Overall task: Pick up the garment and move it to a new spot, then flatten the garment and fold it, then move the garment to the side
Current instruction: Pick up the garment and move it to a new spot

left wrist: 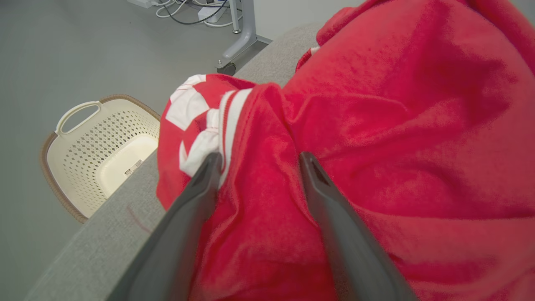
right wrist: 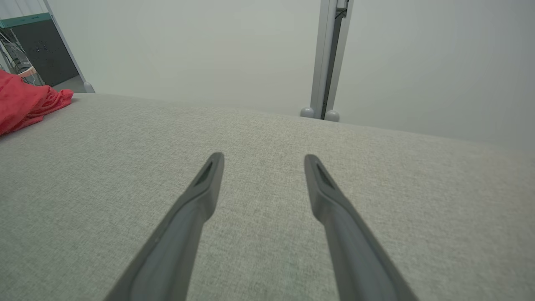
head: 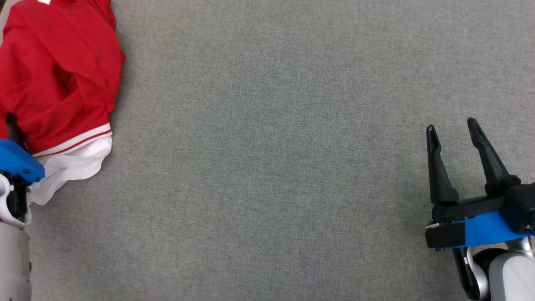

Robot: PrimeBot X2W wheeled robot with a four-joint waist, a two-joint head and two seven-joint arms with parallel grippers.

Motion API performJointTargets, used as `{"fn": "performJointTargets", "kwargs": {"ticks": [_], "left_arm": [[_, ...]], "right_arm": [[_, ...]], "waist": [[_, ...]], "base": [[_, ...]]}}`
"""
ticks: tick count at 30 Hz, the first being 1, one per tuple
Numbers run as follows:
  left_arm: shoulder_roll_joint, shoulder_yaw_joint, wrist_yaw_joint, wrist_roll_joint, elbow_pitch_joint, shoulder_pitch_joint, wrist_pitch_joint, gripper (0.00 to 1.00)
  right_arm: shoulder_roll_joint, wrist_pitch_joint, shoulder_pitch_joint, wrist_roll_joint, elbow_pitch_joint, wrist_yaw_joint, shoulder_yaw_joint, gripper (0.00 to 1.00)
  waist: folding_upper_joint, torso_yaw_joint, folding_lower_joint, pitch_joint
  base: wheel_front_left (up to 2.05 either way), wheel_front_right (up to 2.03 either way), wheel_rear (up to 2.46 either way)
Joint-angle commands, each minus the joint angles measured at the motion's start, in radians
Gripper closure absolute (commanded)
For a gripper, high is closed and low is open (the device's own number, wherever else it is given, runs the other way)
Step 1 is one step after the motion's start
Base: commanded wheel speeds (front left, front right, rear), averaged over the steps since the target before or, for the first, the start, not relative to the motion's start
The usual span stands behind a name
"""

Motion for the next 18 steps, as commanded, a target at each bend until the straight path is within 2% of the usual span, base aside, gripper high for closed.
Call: {"fn": "performJointTargets", "kwargs": {"ticks": [1,3,4,10,18], "left_arm": [[-0.01,-0.007,-0.016,-0.009,0.028,-0.019,0.0,0.0],[-0.011,-0.012,-0.027,-0.013,0.057,-0.026,-0.002,0.0],[-0.01,-0.011,-0.035,-0.014,0.063,-0.03,-0.02,1.0],[0.001,-0.003,-0.052,-0.016,0.077,-0.071,-0.144,1.0],[0.04,-0.047,-0.073,0.034,-0.002,-0.152,-0.251,1.0]], "right_arm": [[-0.005,-0.003,-0.013,-0.001,0.0,0.0,0.003,0.0],[-0.005,-0.002,-0.014,0.001,0.002,0.0,0.006,0.0],[-0.005,-0.003,-0.015,0.003,0.004,0.0,0.007,0.0],[-0.005,-0.018,-0.01,0.015,0.029,0.0,0.009,0.0],[-0.005,-0.058,0.01,0.06,0.082,0.0,0.017,0.0]], "waist": [[0.0,-0.002,-0.0001,-0.001],[0.0,-0.004,-0.0001,-0.005],[0.0,-0.005,-0.0001,-0.009],[0.0,-0.016,-0.0001,-0.051],[0.0,-0.054,-0.0001,-0.135]], "base": [[0.0,0.0,0.0],[0.0,0.0,0.0],[0.0,0.0,0.0],[0.0,0.0,0.0],[0.0,0.0,0.0]]}}
